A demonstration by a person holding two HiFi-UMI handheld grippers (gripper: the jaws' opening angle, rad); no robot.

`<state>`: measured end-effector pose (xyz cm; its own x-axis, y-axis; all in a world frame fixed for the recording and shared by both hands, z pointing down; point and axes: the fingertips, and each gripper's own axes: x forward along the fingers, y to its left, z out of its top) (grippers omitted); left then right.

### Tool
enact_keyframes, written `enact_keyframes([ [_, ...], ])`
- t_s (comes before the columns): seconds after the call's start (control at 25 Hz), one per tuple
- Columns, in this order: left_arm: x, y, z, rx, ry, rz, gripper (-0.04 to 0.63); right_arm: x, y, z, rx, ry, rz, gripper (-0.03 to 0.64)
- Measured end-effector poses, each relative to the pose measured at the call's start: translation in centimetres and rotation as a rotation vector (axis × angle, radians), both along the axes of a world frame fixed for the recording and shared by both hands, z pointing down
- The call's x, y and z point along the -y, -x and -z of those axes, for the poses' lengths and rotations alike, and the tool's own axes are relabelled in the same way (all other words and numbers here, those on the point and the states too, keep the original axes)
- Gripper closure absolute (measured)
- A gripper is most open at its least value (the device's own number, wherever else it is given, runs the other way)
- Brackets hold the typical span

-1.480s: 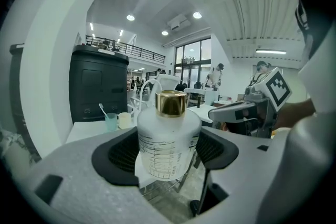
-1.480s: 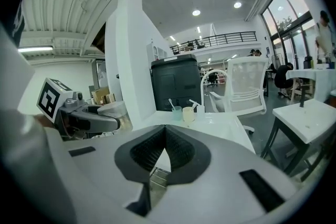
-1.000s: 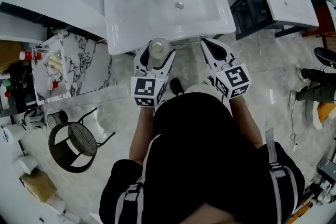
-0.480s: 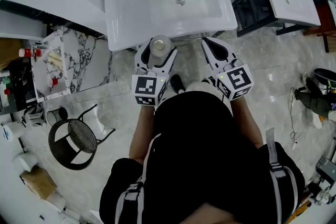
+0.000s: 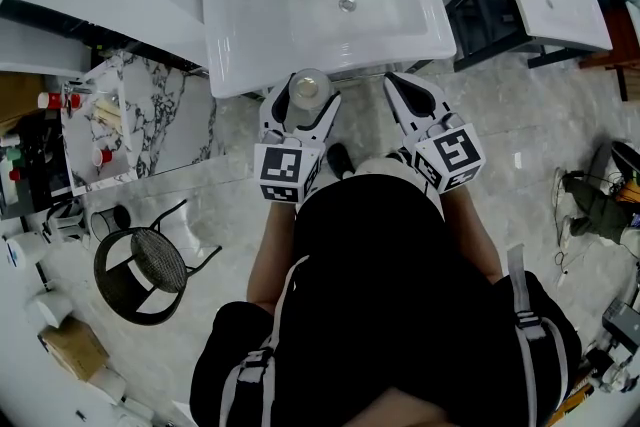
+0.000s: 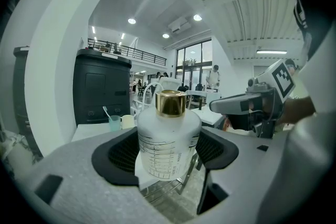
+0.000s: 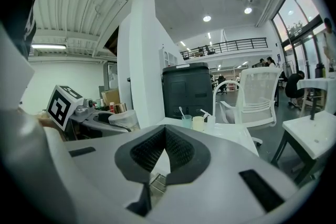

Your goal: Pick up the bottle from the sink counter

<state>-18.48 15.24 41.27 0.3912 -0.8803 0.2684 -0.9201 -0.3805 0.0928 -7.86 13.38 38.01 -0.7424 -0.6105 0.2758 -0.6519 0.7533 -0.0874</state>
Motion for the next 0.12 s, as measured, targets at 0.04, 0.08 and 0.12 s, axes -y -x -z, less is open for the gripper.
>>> enact_keyframes([
  [0.04, 0.05, 0.12, 0.02, -0.001, 0.001, 0.003, 0.274, 0.02, 0.06, 0.02, -0.001, -0.002, 0.0, 0.615],
  [0.08, 0.08, 0.24, 0.0, -0.002, 0.002, 0.005, 0.273, 0.05, 0.13, 0.05, -0.002, -0.004, 0.0, 0.615],
  [0.12, 0.12, 0.38, -0.03, -0.003, 0.003, 0.008, 0.273, 0.07, 0.21, 0.09, -0.002, -0.006, -0.001, 0.615],
])
